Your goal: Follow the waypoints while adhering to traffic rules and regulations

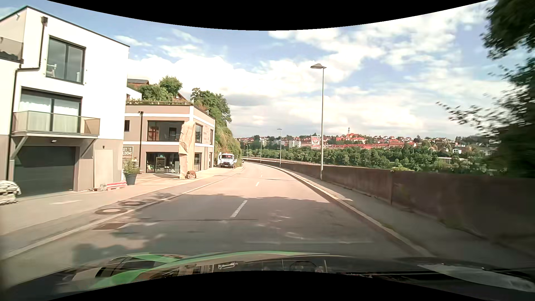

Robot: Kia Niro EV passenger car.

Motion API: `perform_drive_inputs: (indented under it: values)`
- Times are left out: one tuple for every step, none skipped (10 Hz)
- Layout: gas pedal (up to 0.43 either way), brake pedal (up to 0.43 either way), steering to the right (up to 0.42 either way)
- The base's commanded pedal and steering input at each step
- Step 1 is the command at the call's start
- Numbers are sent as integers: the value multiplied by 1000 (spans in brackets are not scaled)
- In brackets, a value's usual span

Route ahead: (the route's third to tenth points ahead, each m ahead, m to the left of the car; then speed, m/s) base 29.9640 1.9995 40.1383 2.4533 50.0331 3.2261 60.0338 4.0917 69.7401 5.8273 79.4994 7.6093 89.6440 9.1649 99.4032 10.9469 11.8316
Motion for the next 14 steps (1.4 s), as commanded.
perform_drive_inputs:
  values:
    - [118, 0, -10]
    - [110, 0, -10]
    - [98, 0, -10]
    - [98, 0, -11]
    - [98, 0, -11]
    - [98, 0, -10]
    - [98, 0, -11]
    - [98, 0, -10]
    - [98, 0, -10]
    - [98, 0, -10]
    - [98, 0, -10]
    - [98, 0, -10]
    - [98, 0, -10]
    - [98, 0, -10]
